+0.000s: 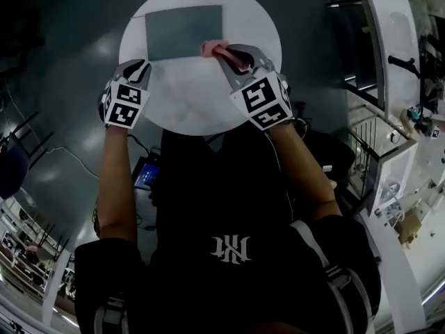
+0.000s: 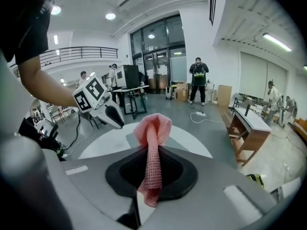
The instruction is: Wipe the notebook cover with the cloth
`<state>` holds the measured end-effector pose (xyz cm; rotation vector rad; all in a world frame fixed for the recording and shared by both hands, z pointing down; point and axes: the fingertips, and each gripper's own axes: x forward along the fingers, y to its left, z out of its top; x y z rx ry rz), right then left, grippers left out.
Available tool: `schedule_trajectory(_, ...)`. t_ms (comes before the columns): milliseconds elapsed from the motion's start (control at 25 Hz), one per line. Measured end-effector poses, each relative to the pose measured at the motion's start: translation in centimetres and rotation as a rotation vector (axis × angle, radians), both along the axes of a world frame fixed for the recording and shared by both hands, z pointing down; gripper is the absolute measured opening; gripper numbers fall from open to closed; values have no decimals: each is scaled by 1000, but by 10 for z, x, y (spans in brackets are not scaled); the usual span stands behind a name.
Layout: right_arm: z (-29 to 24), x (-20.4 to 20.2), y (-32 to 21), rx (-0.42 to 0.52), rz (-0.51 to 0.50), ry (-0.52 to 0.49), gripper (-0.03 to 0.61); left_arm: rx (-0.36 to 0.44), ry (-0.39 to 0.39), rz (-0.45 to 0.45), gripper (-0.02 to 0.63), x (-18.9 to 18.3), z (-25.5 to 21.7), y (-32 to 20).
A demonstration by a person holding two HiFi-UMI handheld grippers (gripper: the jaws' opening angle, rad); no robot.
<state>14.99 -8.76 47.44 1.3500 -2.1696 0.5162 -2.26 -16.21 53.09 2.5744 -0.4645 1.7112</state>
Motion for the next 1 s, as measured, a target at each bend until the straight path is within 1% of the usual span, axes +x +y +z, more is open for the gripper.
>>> schedule_trajectory(120,-66,-12,-2,86,-50,-60,31,37,129,-55,3,15,-69,9)
schedule_trajectory(280,-160,-33,-4,214,-94,-131,31,76,313,-74,5,31,-172,24)
schedule_trajectory(400,-230,-46,-4,327,-107,-160,31,147,452,-76,3,31,-253,28)
schedule_trajectory(520,-291,-63,6,443,-111,-200,31,204,617,-74,3,18,-326,37)
schedule_trajectory(560,-308,-71,12,474,-118,-237,31,212,681,-72,3,11,-348,42)
schedule_trajectory(600,-325,-79,21,492,-134,-304,31,213,746,-68,3,5,-368,49)
schedule_trajectory(720,-369,-101,74,483,-215,-626,29,165,914,-34,3,-10,-410,95)
schedule_trajectory(760,-382,-108,95,493,-234,-709,29,145,960,-9,3,-17,-422,116)
schedule_trajectory(800,-396,-117,113,515,-251,-768,29,132,1005,17,3,-28,-437,134)
schedule_trajectory(840,-409,-130,125,544,-271,-804,29,126,1053,40,3,-44,-454,148)
schedule_trajectory(920,-433,-167,140,594,-309,-818,31,119,1149,64,3,-92,-489,170)
schedule_trajectory(1000,-446,-213,153,622,-313,-802,31,110,1220,68,3,-151,-513,192)
